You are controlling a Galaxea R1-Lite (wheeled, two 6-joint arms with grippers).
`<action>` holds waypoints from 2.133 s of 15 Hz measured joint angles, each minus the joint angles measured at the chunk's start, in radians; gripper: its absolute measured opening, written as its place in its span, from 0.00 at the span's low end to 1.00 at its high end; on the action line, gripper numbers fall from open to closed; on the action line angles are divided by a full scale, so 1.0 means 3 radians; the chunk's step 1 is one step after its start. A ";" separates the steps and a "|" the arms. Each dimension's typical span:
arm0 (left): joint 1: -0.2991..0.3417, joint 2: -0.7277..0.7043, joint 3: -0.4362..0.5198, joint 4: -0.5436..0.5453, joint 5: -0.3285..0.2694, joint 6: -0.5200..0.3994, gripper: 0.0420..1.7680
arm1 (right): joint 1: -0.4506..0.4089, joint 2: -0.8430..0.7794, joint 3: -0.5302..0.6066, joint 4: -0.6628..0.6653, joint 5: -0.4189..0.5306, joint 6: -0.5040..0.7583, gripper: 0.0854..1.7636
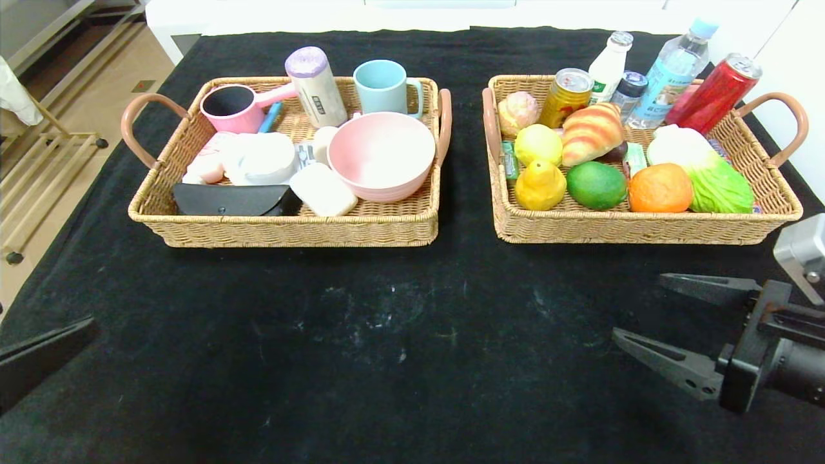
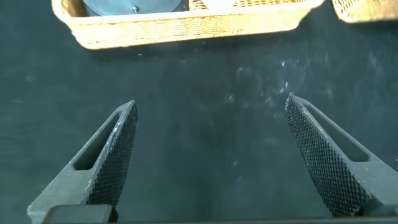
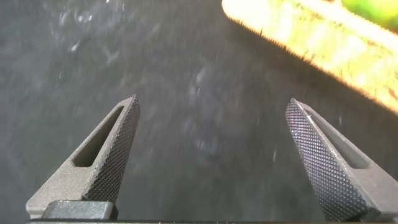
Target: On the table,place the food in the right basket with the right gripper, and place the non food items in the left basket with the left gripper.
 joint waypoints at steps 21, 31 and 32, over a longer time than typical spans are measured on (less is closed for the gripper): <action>0.1260 -0.1586 0.0235 0.0630 -0.1140 0.0598 0.97 | -0.1026 -0.3151 0.0213 0.2879 -0.0236 -0.0006 0.97; 0.1570 -0.2094 0.0397 0.0878 -0.1693 0.0489 0.97 | -0.1123 -0.3568 0.0305 0.2873 -0.0090 0.0082 0.97; 0.1565 -0.2194 0.0491 0.0868 -0.1696 0.0485 0.97 | -0.1137 -0.3635 0.0289 0.2875 -0.0082 0.0082 0.97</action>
